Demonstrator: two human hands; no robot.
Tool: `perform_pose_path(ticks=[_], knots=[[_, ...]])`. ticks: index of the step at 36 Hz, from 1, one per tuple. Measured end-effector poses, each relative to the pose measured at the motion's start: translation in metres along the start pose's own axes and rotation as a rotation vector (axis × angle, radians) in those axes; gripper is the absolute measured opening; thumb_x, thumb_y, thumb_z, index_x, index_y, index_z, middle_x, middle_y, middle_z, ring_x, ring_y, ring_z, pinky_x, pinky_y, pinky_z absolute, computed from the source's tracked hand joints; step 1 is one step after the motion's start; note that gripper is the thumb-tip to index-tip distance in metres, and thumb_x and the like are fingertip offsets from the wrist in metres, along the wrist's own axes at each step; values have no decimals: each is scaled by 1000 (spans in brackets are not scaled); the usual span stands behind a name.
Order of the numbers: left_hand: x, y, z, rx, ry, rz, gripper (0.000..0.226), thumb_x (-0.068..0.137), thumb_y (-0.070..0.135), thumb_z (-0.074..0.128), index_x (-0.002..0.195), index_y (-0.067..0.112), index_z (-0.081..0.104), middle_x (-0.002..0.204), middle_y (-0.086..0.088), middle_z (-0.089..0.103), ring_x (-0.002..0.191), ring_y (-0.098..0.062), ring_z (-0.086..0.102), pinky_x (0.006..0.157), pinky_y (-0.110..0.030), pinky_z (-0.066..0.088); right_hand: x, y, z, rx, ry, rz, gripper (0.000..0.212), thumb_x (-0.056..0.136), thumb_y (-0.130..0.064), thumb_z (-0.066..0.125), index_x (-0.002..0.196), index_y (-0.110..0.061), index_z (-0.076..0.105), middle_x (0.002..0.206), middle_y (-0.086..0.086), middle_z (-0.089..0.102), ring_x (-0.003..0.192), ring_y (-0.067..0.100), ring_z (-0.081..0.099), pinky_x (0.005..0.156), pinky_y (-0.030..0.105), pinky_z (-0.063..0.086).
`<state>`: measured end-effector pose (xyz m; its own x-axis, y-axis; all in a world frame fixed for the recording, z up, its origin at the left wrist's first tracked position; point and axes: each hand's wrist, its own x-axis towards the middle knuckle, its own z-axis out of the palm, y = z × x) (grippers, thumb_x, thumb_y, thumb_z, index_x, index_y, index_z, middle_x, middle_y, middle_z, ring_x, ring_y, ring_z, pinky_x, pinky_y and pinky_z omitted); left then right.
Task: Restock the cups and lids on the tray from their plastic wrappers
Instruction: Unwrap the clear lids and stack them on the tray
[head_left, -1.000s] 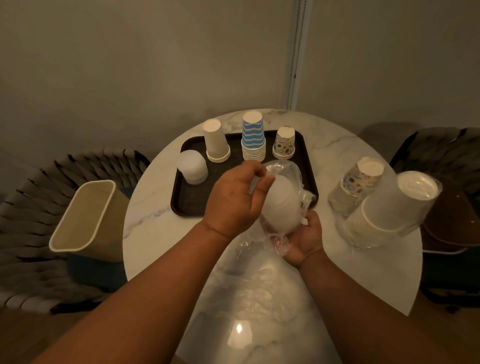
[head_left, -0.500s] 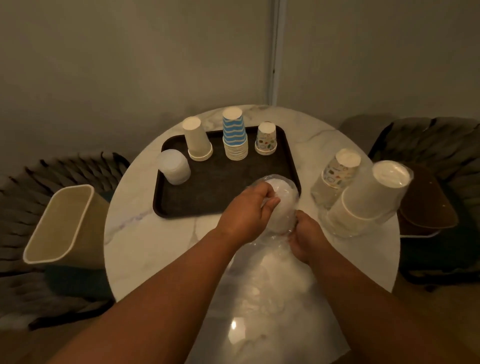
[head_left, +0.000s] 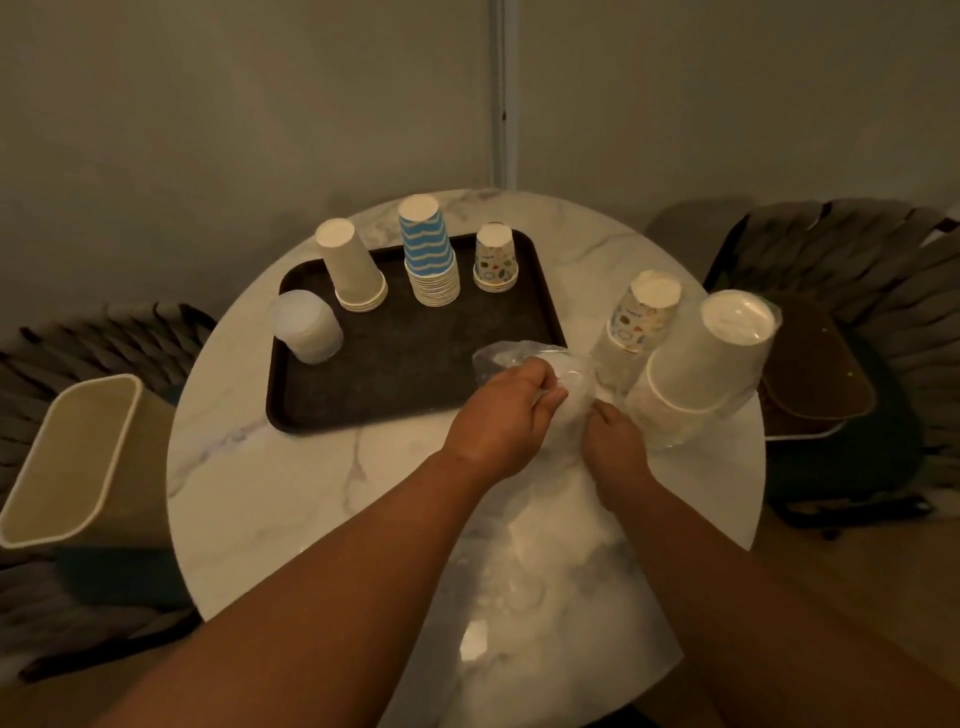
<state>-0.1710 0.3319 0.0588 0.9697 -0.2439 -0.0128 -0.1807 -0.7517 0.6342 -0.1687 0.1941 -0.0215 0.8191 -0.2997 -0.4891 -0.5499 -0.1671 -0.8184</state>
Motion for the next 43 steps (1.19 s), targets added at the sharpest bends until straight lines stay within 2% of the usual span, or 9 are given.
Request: perform_pose_path(ticks=[8, 13, 18, 21, 23, 28, 33, 38, 43], knots=[[3, 13, -13, -39, 103, 12, 23, 101, 35, 49, 107, 14, 57, 104, -7, 67, 93, -25, 62, 79, -44, 51, 19, 27, 0, 137, -5, 16, 55, 81, -41, 39, 126, -21, 64, 126, 3, 65, 117, 26, 59, 106, 48, 45], [2, 17, -19, -70, 116, 28, 22, 101, 36, 48, 107, 16, 55, 100, -2, 66, 86, -22, 62, 75, -42, 52, -8, 0, -6, 143, -36, 39, 34, 102, -16, 41, 130, -5, 55, 129, 19, 58, 120, 39, 54, 95, 42, 45], [2, 16, -25, -76, 134, 23, 23, 101, 37, 47, 109, 17, 54, 91, 7, 58, 80, -17, 57, 71, -36, 50, 20, 33, -1, 189, -23, -3, 38, 85, -48, 46, 106, -28, 70, 111, 2, 70, 108, 26, 64, 102, 49, 47], [2, 15, -30, -103, 165, 27, 21, 101, 38, 48, 107, 18, 53, 89, 6, 59, 79, -18, 58, 72, -39, 52, 3, 16, -2, 118, 4, -53, 31, 100, -32, 43, 114, -20, 68, 113, 1, 68, 111, 23, 61, 103, 40, 46], [2, 14, -34, -130, 180, 25, 20, 100, 38, 49, 107, 19, 53, 88, 5, 60, 80, -20, 61, 73, -43, 53, -2, 12, -3, 119, 36, -66, 31, 103, -24, 41, 117, -14, 66, 116, 5, 67, 112, 23, 60, 104, 41, 45], [0, 15, -48, -171, 231, 25, 19, 100, 37, 50, 105, 19, 53, 91, 1, 64, 80, -19, 61, 74, -45, 53, -7, 13, -5, 60, 103, -136, 34, 103, -22, 40, 127, -12, 63, 128, 6, 62, 121, 24, 55, 109, 42, 40], [-2, 16, -60, -192, 280, 34, 14, 100, 36, 51, 100, 22, 51, 83, 6, 61, 73, -15, 60, 68, -42, 53, -16, 21, -11, 178, 130, -173, 33, 103, -23, 41, 122, -17, 66, 122, 1, 66, 115, 18, 59, 108, 44, 43], [-3, 13, -72, -223, 359, 69, 10, 100, 31, 53, 96, 25, 47, 79, 18, 53, 72, -4, 53, 69, -34, 49, -35, 21, -21, 144, 184, -292, 36, 100, -29, 38, 115, -16, 68, 112, 1, 69, 104, 14, 62, 101, 45, 48], [-4, 7, -88, -249, 457, 82, 11, 99, 31, 55, 94, 25, 47, 78, 16, 54, 73, 0, 54, 71, -42, 53, -54, 2, -31, 9, 311, -555, 39, 88, -50, 39, 97, -18, 59, 96, 6, 59, 91, 20, 55, 86, 45, 49]])
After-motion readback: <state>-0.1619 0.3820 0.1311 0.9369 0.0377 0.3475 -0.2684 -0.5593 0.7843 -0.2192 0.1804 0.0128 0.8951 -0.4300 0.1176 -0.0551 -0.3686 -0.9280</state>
